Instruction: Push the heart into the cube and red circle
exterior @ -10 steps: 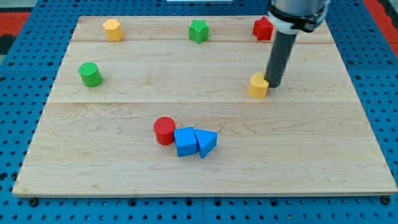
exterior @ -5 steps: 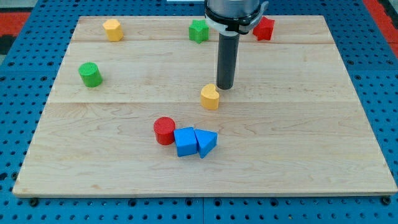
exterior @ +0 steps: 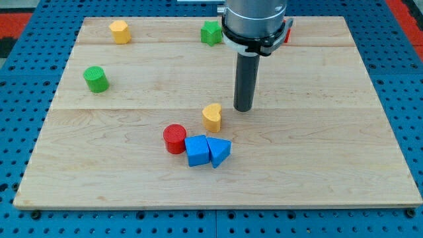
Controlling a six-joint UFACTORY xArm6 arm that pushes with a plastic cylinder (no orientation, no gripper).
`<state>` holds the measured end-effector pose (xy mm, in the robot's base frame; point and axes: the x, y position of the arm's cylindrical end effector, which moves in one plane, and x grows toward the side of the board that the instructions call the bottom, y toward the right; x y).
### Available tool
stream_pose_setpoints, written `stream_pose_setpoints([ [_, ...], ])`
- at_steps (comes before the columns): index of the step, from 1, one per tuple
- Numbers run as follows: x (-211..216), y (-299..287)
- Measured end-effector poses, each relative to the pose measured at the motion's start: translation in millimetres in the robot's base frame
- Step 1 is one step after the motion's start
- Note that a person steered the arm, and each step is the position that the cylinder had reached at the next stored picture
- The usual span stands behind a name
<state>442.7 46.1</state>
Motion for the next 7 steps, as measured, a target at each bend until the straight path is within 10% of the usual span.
stream_pose_setpoints([
  [7, 8.8, -67.6],
])
